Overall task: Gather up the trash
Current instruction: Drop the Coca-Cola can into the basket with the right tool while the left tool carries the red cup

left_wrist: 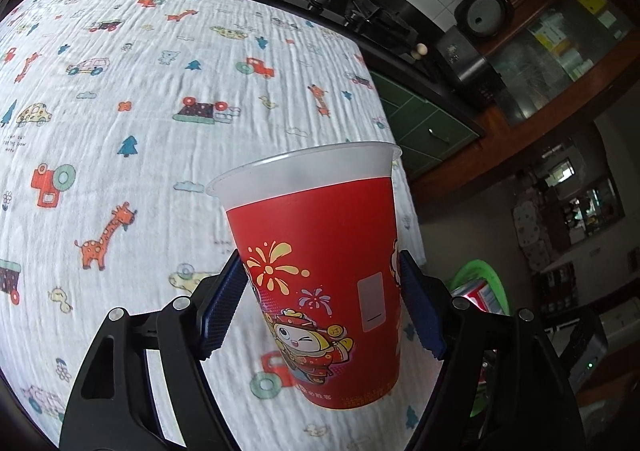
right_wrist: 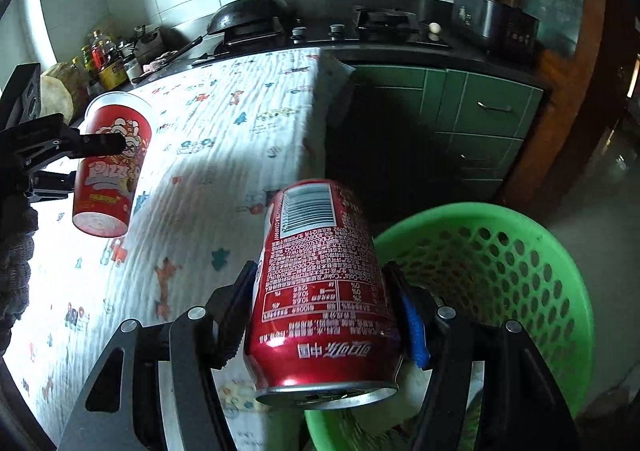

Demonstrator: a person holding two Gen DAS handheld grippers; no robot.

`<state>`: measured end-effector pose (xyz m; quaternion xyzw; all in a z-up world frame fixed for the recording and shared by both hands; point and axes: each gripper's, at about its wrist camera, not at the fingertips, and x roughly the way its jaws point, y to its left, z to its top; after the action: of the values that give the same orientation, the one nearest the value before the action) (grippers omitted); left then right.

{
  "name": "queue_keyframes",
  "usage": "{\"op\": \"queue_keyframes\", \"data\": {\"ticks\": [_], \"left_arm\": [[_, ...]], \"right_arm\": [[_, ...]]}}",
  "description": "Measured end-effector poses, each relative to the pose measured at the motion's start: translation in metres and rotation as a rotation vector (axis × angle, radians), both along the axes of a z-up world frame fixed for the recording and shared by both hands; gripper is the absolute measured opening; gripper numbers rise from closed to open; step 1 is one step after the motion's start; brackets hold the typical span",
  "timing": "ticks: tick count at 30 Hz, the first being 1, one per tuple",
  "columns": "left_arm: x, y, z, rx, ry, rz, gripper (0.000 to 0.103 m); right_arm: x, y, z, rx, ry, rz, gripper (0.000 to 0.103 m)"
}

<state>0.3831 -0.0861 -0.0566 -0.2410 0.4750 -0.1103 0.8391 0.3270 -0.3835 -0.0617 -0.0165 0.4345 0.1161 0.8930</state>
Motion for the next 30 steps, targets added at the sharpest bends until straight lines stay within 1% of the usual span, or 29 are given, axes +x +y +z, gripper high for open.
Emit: {"op": "queue_keyframes", "data": {"ticks": [3,9,12,20,24,27,28,30], "left_arm": [[-0.009,-0.024,0.007,-0.003,-0.016,-0.056,0.073],[-0.026,-0.067,0.019,-0.018,-0.033,-0.153,0.073],[-0.031,-0.089,0.025,-0.028,-0.040,-0.197,0.073],[-0.040,-0.141,0.038,-0.023,-0.068,-0.306,0.073],[-0.041,-0.168,0.037,-0.015,-0.073,-0.358,0.073],[-0.041,-0.190,0.032,-0.010,-0.067,-0.401,0.073],[-0.042,-0.197,0.030,-0.010,-0.062,-0.414,0.073],[-0.041,-0.211,0.023,-0.013,-0.047,-0.435,0.073]], "right_arm": [[-0.015,-0.020,-0.004,-0.027,-0.003,-0.055,0.061],[-0.037,-0.065,-0.017,-0.009,0.024,-0.146,0.061],[-0.044,-0.087,-0.024,-0.034,0.031,-0.212,0.061],[-0.050,-0.138,-0.042,-0.025,0.064,-0.376,0.061],[-0.056,-0.153,-0.042,0.009,0.053,-0.411,0.069],[-0.068,-0.156,-0.035,0.002,0.028,-0.420,0.071],[-0.071,-0.156,-0.032,0.003,0.020,-0.422,0.075],[-0.082,-0.156,-0.025,-0.011,-0.004,-0.424,0.077]]}}
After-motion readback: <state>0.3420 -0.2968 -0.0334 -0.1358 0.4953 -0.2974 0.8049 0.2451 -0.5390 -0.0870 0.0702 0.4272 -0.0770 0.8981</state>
